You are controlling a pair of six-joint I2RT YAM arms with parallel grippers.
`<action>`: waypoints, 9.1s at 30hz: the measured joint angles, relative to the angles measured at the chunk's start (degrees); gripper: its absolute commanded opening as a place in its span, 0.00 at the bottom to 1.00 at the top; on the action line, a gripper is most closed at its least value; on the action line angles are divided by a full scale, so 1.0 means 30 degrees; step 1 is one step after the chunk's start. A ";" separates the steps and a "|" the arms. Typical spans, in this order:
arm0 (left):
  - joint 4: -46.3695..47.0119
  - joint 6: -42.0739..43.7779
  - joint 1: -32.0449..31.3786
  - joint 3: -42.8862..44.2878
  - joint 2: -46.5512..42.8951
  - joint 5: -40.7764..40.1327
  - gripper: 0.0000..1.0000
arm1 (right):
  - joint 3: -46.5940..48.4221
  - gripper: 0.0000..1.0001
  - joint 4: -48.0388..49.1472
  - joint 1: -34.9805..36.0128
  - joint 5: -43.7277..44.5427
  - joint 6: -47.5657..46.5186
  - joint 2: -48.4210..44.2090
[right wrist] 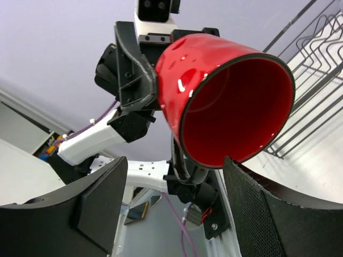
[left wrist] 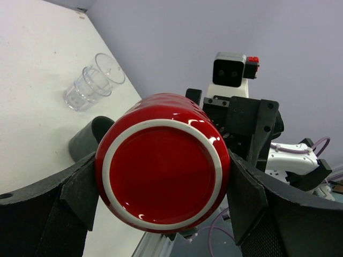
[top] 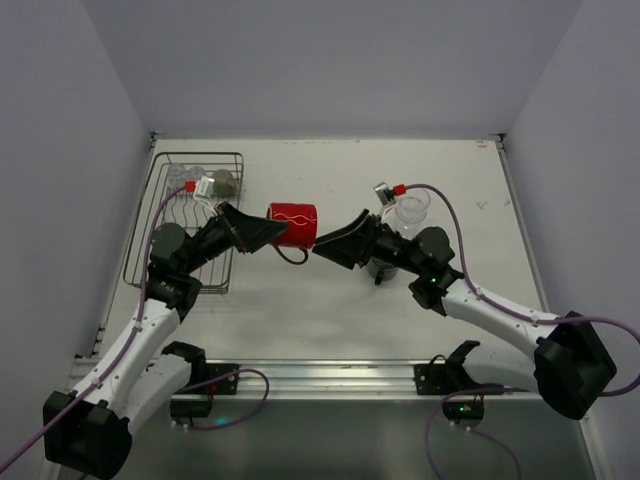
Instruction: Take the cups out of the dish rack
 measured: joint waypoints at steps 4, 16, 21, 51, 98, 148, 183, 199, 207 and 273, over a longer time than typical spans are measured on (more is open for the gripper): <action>0.0036 0.0007 -0.0284 0.0000 0.0066 -0.0153 0.12 | 0.0051 0.73 -0.0889 0.0000 0.0321 -0.1005 -0.1035; 0.1158 -0.0459 -0.2696 0.0007 0.1304 -0.0729 0.16 | 0.1443 0.22 -0.0124 0.0000 -0.1064 -0.0925 0.0831; 0.2659 -0.1545 -0.3155 0.0000 0.1362 -0.1013 0.29 | 0.1231 0.00 0.2120 -0.0007 -0.1588 0.0248 0.0831; -1.3610 0.8582 -0.3563 0.5442 0.0044 -1.3187 1.00 | 0.4014 0.00 -1.7267 0.0124 0.3300 -0.9850 0.0189; -1.7588 1.1497 -0.3563 0.6987 0.0750 -2.1719 1.00 | 1.4061 0.55 -2.8217 0.4073 1.3959 -1.5679 1.1169; -1.2961 1.2757 0.6849 1.6546 1.8302 -1.6728 0.86 | 0.1909 0.98 -1.7850 0.4284 1.0790 -1.3551 -0.5115; -1.1861 1.4236 0.7978 2.0247 2.4021 -1.8440 0.40 | 0.1909 0.98 -1.6917 0.4284 1.0805 -1.3624 -0.1188; -1.2007 1.3814 0.8014 2.0028 2.1485 -1.7391 0.11 | 0.2025 0.98 -1.6116 0.4284 1.0193 -1.3034 -0.1020; -1.0506 1.1023 0.8029 1.6830 1.4994 -1.4863 0.04 | 0.2055 0.97 -1.5191 0.4284 0.9792 -1.1417 -0.1406; -0.4575 0.0918 0.3519 0.1588 -0.2528 -0.1056 1.00 | 0.4401 0.00 -0.5705 0.3504 0.1953 -0.5442 0.2361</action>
